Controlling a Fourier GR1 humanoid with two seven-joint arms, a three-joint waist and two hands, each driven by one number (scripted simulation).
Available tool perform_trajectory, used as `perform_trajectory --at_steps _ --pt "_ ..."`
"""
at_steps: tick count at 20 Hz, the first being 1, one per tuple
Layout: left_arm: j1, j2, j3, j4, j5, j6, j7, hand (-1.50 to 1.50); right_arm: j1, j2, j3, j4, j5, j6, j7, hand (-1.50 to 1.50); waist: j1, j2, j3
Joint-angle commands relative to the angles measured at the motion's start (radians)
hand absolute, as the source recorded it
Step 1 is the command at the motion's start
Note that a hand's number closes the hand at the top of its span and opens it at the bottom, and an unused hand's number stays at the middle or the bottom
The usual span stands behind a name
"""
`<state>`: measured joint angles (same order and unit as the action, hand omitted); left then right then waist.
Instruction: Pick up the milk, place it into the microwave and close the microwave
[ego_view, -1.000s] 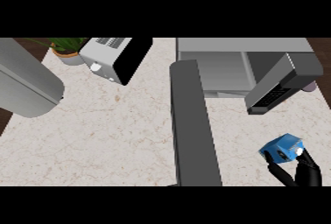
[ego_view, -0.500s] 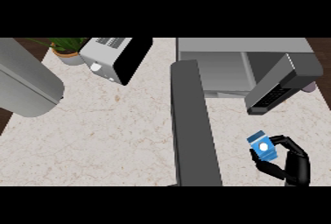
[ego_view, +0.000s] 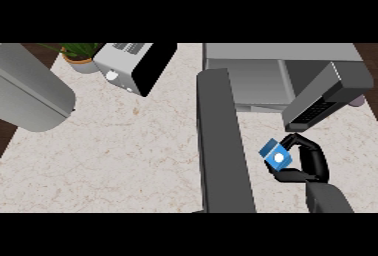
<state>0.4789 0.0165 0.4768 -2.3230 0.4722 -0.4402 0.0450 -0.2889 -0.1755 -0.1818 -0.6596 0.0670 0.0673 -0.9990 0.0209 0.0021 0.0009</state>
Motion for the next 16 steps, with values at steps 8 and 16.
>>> perform_trajectory --at_steps 8,16 --pt "0.048 -0.016 0.056 0.022 0.051 -0.052 -0.033 -1.50 -0.035 0.073 0.090 -0.151 0.028 -0.009 0.118 1.50 -0.011 -0.004 -0.001" --pt "-0.037 -0.004 0.075 0.101 0.020 -0.071 -0.012 -1.50 -0.136 0.151 0.133 -0.260 0.080 -0.157 0.309 1.50 -0.012 -0.002 -0.001"
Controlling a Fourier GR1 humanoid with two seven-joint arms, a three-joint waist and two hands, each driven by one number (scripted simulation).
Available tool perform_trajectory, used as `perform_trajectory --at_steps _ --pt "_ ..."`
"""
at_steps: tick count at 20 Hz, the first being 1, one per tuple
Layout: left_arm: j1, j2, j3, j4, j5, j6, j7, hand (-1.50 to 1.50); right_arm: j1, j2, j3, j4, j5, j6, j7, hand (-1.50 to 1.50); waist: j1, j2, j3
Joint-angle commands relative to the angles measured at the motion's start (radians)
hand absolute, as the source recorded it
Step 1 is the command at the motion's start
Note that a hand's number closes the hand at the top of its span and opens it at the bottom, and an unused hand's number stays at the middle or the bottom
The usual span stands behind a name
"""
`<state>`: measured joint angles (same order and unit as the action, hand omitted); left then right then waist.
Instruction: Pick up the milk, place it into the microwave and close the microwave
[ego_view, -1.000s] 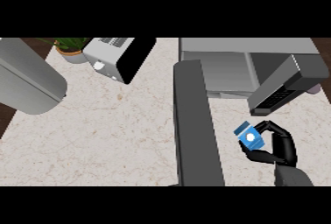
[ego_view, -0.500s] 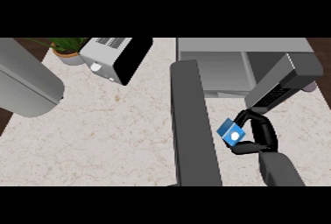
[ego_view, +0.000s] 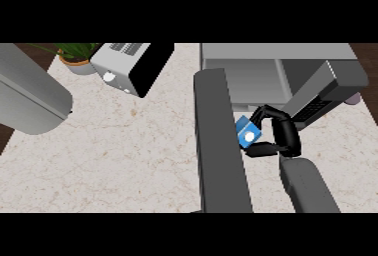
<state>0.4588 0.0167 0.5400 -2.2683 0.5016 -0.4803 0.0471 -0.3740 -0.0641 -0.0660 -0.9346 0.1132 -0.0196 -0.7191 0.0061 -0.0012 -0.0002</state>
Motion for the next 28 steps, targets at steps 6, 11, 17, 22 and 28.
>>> perform_trajectory --at_steps 6,11,17,22,28 --pt "0.017 -0.014 -0.001 -0.029 0.007 -0.016 0.022 -1.50 -0.265 -0.026 -0.012 0.169 0.116 -0.173 0.110 1.50 0.019 0.005 0.001" --pt "-0.018 0.019 0.053 0.065 -0.007 -0.035 -0.035 -1.50 -0.433 -0.064 -0.045 0.364 0.155 -0.221 0.147 1.50 0.026 0.008 0.001" --pt "-0.069 0.062 0.028 0.070 0.034 -0.033 0.018 -1.50 -0.579 -0.042 -0.092 0.585 0.195 -0.399 0.109 1.50 0.055 0.024 0.002" --pt "-0.086 0.043 0.019 0.092 0.008 -0.038 -0.004 -1.50 -0.644 -0.100 -0.123 0.680 0.198 -0.417 0.091 1.50 0.076 0.033 0.003" --pt "-0.110 0.045 0.009 0.111 -0.020 -0.046 -0.018 -1.50 -0.683 -0.119 -0.125 0.718 0.237 -0.607 0.083 1.50 0.101 0.045 0.003"
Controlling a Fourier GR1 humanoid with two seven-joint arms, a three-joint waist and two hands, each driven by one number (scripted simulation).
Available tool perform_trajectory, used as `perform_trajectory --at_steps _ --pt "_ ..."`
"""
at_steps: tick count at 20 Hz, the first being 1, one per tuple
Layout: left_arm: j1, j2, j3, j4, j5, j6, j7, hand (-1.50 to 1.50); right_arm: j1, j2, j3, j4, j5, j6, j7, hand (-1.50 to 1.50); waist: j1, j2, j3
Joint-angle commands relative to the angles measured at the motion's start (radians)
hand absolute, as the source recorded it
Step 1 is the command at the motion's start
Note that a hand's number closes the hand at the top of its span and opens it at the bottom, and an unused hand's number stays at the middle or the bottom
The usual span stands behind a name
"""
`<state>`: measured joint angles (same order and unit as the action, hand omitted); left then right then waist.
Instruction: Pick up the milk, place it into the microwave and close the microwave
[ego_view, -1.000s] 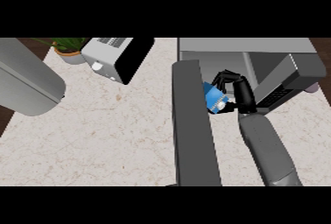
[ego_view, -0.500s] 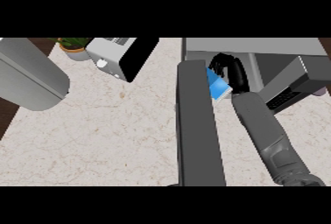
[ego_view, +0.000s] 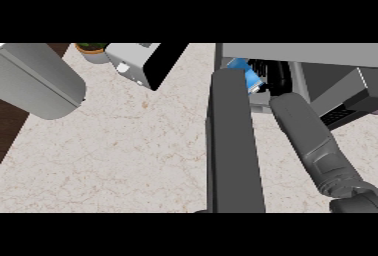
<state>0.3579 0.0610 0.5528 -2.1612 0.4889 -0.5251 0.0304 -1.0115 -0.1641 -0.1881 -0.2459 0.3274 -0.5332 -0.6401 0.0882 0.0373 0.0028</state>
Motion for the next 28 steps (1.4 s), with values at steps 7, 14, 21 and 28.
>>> perform_trajectory --at_steps 7,14,21,28 --pt "-0.034 -0.004 -0.036 0.032 -0.031 -0.012 -0.001 -1.50 -0.029 -0.073 -0.001 0.072 0.051 -0.177 -0.056 1.50 0.035 0.027 0.002" --pt "-0.075 0.016 -0.034 0.039 -0.048 -0.001 0.000 -1.50 -0.053 -0.156 0.032 0.167 0.112 -0.311 0.085 -1.50 0.053 0.036 0.001" --pt "-0.085 0.028 -0.035 0.071 -0.088 -0.006 -0.005 -1.50 -0.029 -0.131 0.060 0.164 0.140 -0.303 0.061 -1.50 0.062 0.040 0.006" --pt "-0.095 0.036 -0.081 0.078 -0.119 -0.046 -0.007 -1.50 -0.067 -0.100 0.040 0.140 0.119 -0.206 0.009 -1.50 0.062 0.032 0.005"
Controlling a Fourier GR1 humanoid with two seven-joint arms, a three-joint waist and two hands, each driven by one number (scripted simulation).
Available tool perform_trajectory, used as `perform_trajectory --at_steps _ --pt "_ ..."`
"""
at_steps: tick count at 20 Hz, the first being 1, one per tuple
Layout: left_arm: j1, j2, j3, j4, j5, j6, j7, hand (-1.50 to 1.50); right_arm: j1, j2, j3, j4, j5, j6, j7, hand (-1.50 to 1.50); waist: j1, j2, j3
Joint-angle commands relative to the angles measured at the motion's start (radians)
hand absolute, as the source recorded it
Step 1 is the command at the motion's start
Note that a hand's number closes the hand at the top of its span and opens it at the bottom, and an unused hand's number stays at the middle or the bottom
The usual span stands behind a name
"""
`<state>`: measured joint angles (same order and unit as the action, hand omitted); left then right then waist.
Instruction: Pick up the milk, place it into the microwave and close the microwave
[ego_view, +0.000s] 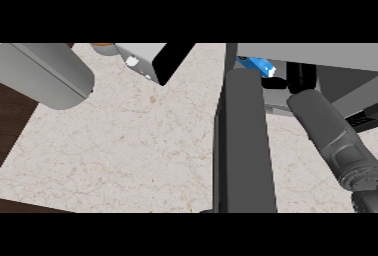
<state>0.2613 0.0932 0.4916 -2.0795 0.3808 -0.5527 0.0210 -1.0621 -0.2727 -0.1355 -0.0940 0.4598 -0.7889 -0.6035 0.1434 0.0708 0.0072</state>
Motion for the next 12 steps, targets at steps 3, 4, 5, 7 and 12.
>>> perform_trajectory --at_steps 3,4,5,7,12 --pt "-0.009 0.004 -0.034 0.022 -0.023 -0.030 -0.004 -1.50 -0.010 -0.003 -0.024 -0.006 -0.026 0.137 -0.060 -1.50 -0.011 -0.007 0.000" --pt "-0.007 -0.008 -0.050 0.016 -0.018 -0.041 -0.015 -1.50 -0.003 0.027 -0.044 -0.015 -0.048 0.134 -0.071 -1.50 -0.006 -0.007 0.000" --pt "0.000 -0.010 -0.062 0.031 -0.028 -0.063 -0.026 -1.50 -0.007 0.019 -0.055 -0.022 -0.060 0.172 -0.088 -1.50 -0.012 -0.008 -0.001" --pt "-0.002 -0.015 -0.078 0.023 -0.045 -0.063 -0.023 -1.50 0.001 0.025 -0.072 -0.028 -0.079 0.216 -0.119 -1.50 -0.028 -0.016 -0.001" --pt "-0.020 0.008 -0.106 0.037 -0.020 -0.106 -0.017 -1.50 0.046 0.059 -0.139 -0.039 -0.152 0.312 -0.201 -1.50 -0.039 -0.018 0.000"
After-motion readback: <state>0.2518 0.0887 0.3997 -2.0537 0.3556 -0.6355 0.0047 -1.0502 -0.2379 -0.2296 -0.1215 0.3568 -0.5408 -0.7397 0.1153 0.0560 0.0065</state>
